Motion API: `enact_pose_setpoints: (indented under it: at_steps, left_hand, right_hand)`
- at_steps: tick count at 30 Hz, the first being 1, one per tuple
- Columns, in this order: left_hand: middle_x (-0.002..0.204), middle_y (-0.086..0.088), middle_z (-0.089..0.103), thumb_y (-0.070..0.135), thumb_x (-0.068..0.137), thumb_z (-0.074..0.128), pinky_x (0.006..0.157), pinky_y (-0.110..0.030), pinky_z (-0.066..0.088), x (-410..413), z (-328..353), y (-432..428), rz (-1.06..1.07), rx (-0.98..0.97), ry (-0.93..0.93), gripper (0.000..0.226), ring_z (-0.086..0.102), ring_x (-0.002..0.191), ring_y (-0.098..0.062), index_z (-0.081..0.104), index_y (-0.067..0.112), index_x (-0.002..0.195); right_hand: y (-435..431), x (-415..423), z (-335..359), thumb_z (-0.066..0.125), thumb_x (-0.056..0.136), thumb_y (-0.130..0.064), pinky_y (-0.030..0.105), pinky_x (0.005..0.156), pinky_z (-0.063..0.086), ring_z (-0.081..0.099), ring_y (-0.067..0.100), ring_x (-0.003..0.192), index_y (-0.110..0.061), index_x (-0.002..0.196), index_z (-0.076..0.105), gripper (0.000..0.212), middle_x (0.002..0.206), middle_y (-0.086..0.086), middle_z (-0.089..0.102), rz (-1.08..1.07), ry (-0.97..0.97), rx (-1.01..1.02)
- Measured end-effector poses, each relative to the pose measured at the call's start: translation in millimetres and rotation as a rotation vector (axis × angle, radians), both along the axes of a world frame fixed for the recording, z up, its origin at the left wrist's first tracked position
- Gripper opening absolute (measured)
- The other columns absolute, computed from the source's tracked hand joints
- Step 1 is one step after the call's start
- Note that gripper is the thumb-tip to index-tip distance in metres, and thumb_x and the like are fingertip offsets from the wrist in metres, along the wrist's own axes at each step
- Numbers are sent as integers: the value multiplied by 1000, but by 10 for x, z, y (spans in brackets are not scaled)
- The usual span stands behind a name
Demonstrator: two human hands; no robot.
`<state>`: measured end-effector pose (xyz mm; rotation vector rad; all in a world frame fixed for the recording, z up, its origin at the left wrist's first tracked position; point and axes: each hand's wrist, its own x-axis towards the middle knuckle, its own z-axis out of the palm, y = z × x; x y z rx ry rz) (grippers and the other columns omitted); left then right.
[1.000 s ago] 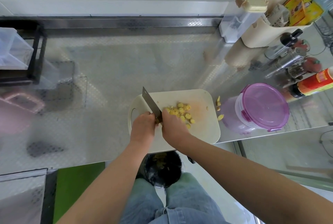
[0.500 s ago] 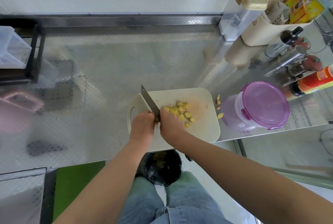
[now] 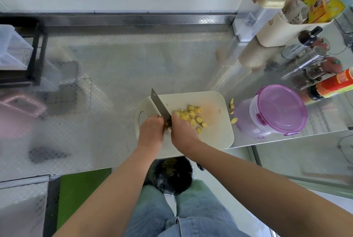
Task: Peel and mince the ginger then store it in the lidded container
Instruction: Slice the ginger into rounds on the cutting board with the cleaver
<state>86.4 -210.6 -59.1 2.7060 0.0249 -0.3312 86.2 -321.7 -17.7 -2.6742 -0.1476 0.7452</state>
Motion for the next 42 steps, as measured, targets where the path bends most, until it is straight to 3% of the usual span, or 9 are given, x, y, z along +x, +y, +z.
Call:
enact_pose_setpoints:
  at_steps: [7, 12, 24, 31, 38, 42]
  left_hand:
    - [96, -17, 66, 9, 91, 57, 71, -39, 43, -14, 22, 0, 13, -34, -29, 15, 61, 88, -35, 68, 1, 97]
    - [94, -16, 66, 10, 90, 58, 68, -40, 44, -10, -32, -6, 4, 2, -30, 14, 62, 86, -35, 69, 2, 96]
    - [88, -20, 66, 5, 86, 61, 64, -38, 40, -22, -28, -8, 9, -34, -75, 9, 61, 80, -38, 68, -2, 87]
    - [89, -18, 66, 7, 88, 61, 64, -39, 42, -21, -36, -20, 7, 0, -78, 10, 60, 80, -36, 67, -1, 89]
    - [88, -20, 65, 5, 88, 59, 61, -36, 37, -36, -23, -24, 23, -29, -91, 10, 61, 79, -37, 66, -1, 87]
    - [82, -20, 64, 5, 87, 62, 58, -35, 35, -50, -30, -25, 20, -26, -115, 8, 60, 72, -38, 65, -1, 83]
  right_hand:
    - [-89, -99, 42, 41, 92, 1, 36, 62, 33, 43, 27, 76, -11, 108, 34, 21, 85, 8, 44, 24, 33, -36]
    - [1, -9, 28, 43, 92, 0, 35, 59, 32, 45, 28, 74, -15, 94, 27, 21, 81, 6, 45, 3, 5, -16]
    - [-19, -84, -19, 41, 95, -2, 37, 62, 32, 46, 31, 78, -10, 109, 36, 16, 88, 12, 50, -30, 15, -5]
    - [31, 3, -28, 44, 93, -4, 35, 59, 32, 48, 30, 74, -14, 99, 31, 17, 82, 9, 49, -42, -5, 26]
    - [-28, -153, -86, 40, 93, 4, 37, 63, 34, 47, 29, 76, -10, 121, 34, 32, 85, 8, 47, -17, -8, -14]
    - [54, -80, -115, 43, 93, 2, 37, 61, 33, 44, 29, 71, -11, 108, 34, 23, 80, 6, 44, -4, -25, -19]
